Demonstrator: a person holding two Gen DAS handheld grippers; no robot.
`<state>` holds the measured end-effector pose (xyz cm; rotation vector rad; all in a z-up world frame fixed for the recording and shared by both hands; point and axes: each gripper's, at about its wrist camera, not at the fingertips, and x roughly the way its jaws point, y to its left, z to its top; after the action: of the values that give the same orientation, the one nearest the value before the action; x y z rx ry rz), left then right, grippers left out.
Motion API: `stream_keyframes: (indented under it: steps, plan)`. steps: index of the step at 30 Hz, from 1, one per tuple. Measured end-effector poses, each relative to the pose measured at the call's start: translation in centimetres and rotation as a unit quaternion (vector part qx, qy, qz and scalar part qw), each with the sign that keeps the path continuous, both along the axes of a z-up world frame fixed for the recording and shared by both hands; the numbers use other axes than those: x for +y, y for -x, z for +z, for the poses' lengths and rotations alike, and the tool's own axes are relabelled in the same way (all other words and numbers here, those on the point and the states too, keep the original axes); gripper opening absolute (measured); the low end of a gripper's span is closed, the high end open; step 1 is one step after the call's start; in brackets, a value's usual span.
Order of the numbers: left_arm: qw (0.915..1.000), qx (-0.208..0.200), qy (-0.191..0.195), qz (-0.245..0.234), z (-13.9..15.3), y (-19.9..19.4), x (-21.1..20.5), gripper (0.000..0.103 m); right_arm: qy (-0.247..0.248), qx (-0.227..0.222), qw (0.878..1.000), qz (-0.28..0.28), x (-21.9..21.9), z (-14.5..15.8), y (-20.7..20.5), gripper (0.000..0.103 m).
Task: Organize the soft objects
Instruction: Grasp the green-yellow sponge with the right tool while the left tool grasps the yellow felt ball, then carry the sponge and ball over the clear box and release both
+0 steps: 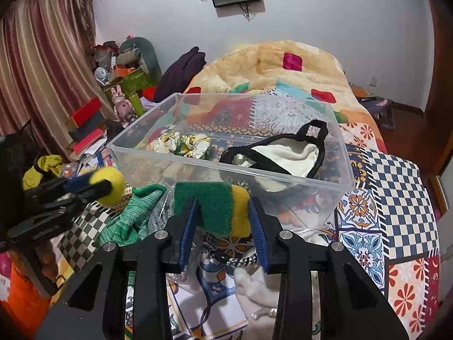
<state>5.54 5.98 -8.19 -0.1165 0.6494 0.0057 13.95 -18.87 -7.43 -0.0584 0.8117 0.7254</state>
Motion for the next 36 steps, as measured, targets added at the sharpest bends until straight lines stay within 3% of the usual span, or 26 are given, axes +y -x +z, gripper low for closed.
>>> stream_keyframes:
  steps: [2,3,10,11,12,15,20,27,33,36]
  plan:
    - [0.9999,-0.01,-0.001,-0.004,0.7,0.3,-0.2,0.041,-0.004,0.004,1.0,-0.003,0.1,-0.2,-0.2,0.069]
    - [0.9999,-0.013,0.0,-0.006,0.9,0.4,-0.4,0.041,-0.006,0.006,1.0,-0.004,0.2,-0.3,-0.4,0.073]
    - [0.9997,-0.019,-0.005,-0.017,1.2,0.4,-1.3,0.042,-0.004,0.041,0.999,0.007,1.4,-1.8,-1.4,0.073]
    - [0.9997,-0.019,-0.006,-0.017,1.2,0.2,-1.4,0.041,-0.003,0.04,0.999,0.008,1.4,-1.9,-1.3,0.068]
    - [0.9997,-0.019,-0.007,-0.017,1.2,0.2,-1.4,0.042,-0.002,0.037,0.999,0.012,1.3,-1.9,-1.1,0.059]
    - [0.9996,-0.024,-0.005,-0.017,1.5,0.0,-1.3,0.042,-0.005,0.024,1.0,0.012,1.0,-1.5,-0.7,0.056]
    - [0.999,-0.041,-0.011,-0.015,2.6,-0.3,-1.2,0.042,-0.019,-0.009,1.0,0.015,-0.1,0.7,0.4,0.056]
    - [0.9983,-0.053,0.016,-0.019,4.2,-2.9,-0.8,0.042,-0.033,-0.062,0.997,-0.005,-1.0,4.1,0.3,0.056]
    - [0.9987,-0.044,0.016,-0.022,4.1,-5.7,-1.4,0.042,-0.027,-0.078,0.996,-0.042,-0.4,4.6,-2.2,0.058]
    - [0.999,-0.025,0.013,-0.035,3.4,-7.2,-2.1,0.042,-0.02,-0.064,0.996,-0.061,-0.7,3.8,-3.8,0.058]
